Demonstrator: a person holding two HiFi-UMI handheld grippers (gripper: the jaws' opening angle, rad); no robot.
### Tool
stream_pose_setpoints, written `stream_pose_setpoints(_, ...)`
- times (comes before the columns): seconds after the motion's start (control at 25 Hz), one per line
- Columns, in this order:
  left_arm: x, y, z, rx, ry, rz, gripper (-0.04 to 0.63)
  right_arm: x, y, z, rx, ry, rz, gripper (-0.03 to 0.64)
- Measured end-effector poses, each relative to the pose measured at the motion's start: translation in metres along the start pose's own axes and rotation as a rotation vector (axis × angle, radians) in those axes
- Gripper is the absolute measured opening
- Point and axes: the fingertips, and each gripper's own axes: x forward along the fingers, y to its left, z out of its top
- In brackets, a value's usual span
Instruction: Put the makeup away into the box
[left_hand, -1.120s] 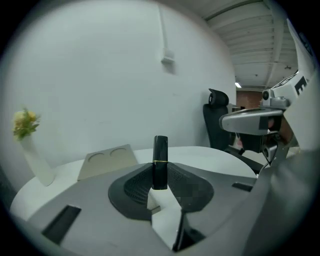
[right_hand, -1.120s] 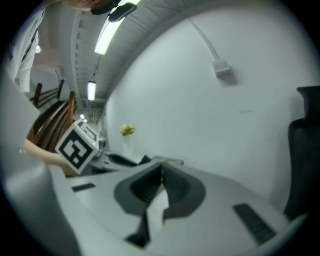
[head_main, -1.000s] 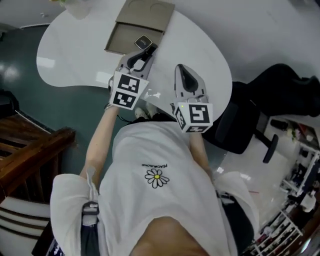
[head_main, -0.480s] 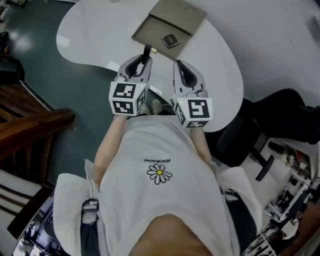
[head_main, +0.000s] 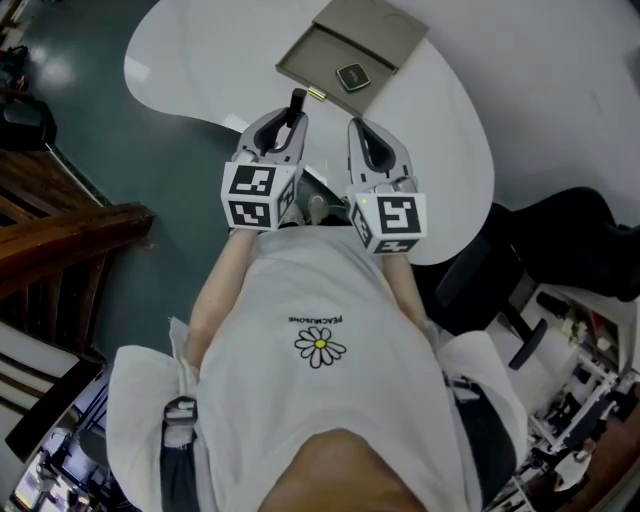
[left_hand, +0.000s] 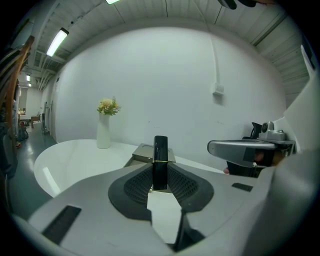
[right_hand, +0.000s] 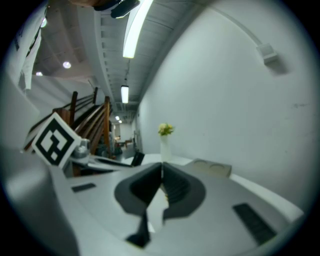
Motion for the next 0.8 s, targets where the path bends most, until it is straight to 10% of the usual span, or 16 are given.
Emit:
stream_pose_setpoints(0.28, 0.014, 0.005, 0.007, 0.033, 0.024, -0.011, 0.106, 0.002, -0.002, -0.001, 0.006, 0.002, -0.002, 0.030)
stream_pose_setpoints(0.8, 0.186, 0.039, -0.036, 0.199, 0.520, -0.064, 0.106, -0.013, -0.031, -0.028, 0.103, 0.075, -0.066, 0.031)
